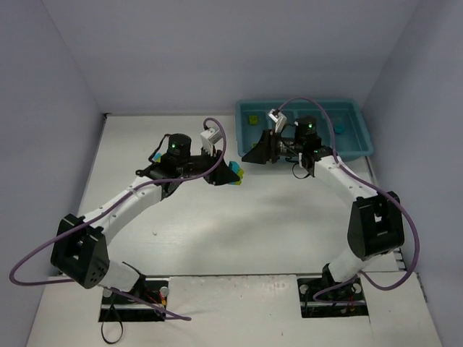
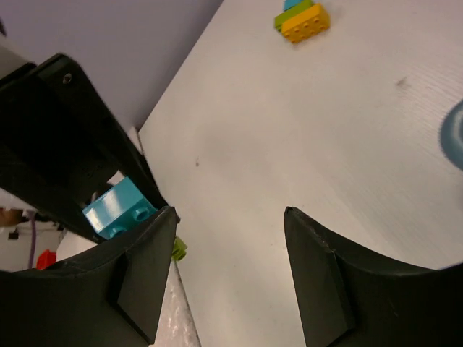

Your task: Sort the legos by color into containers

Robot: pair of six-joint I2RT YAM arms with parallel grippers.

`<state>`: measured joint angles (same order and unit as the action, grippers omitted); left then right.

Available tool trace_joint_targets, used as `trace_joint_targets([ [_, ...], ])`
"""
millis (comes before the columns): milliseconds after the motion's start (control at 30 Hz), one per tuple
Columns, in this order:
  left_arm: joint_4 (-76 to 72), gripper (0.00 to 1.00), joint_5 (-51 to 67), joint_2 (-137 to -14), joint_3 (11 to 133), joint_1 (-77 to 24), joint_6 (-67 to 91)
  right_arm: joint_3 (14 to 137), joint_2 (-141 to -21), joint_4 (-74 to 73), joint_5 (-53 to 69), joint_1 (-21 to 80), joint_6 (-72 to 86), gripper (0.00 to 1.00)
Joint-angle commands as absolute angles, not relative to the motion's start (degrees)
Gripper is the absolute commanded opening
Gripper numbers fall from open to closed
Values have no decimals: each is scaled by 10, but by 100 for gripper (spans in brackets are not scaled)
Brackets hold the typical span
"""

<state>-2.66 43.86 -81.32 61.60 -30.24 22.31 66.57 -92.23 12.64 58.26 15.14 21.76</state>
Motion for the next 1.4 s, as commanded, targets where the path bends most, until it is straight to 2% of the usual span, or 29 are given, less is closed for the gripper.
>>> trace_joint_targets([
  [0,-84,2,512,-785,659,-296,191,654,-869,244,684,162,258,58],
  [467,-95,2,512,-773,654,-266,200,627,-846,289,736,169,265,59],
  [1067,-118,2,548,-787,669,-265,236,650,-869,290,729,205,255,60],
  [1367,-124,2,570,-791,666,-265,247,649,-875,320,735,206,272,44],
])
